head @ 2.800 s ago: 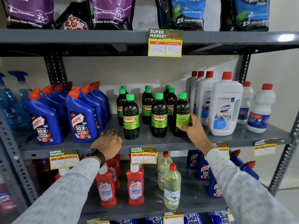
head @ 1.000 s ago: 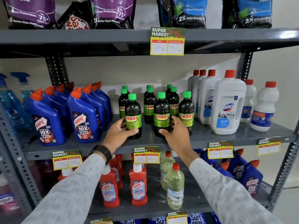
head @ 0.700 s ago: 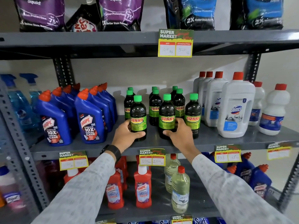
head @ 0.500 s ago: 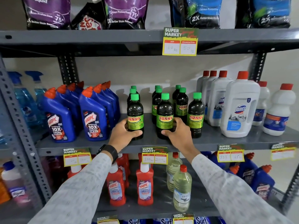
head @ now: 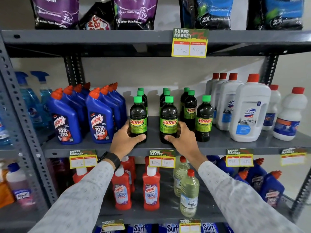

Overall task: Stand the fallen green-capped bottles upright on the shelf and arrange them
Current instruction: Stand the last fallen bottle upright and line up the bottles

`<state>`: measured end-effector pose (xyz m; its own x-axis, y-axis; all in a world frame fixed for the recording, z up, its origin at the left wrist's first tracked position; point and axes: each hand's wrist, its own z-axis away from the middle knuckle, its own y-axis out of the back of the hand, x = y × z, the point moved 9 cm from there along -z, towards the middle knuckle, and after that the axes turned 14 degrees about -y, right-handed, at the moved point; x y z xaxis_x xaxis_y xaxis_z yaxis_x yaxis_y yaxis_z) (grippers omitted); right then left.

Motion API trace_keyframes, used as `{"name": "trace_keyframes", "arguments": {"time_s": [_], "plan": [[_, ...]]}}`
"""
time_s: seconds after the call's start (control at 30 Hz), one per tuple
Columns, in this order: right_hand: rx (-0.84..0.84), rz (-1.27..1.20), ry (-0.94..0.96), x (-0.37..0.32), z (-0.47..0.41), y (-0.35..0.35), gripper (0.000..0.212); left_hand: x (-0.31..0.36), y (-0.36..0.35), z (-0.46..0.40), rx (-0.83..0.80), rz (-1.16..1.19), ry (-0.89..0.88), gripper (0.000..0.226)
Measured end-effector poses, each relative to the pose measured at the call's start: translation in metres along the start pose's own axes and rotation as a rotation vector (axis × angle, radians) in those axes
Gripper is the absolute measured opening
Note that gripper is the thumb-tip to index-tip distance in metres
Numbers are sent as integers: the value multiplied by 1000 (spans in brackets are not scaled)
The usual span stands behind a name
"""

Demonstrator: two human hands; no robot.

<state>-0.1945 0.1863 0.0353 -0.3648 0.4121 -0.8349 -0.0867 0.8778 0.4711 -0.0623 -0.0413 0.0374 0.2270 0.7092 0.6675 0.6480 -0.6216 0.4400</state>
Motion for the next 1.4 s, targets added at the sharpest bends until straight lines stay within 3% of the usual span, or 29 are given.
{"name": "trace_keyframes", "arguments": {"time_s": [0.07, 0.13, 0.23, 0.3, 0.5, 0.7, 1.4], "plan": [[6, -65, 10, 6, 6, 8, 88, 5, 9, 13, 38, -291, -62, 83], [127, -158, 60, 14, 17, 30, 69, 9, 10, 29, 46, -563, -141, 74], [441, -242, 170, 31, 33, 80, 43, 4, -2, 39, -43, -761, -219, 62], [540, -197, 126, 45, 25, 103, 50, 1, -8, 39, -77, -855, -212, 64], [224, -64, -140, 77, -28, 109, 88, -4, -15, 43, -96, -941, -125, 67], [194, -23, -151, 80, -37, 102, 77, -4, -15, 44, -139, -962, -117, 67], [95, -7, -88, 74, -24, 93, 79, 6, -13, 44, -148, -951, -111, 69]]}}
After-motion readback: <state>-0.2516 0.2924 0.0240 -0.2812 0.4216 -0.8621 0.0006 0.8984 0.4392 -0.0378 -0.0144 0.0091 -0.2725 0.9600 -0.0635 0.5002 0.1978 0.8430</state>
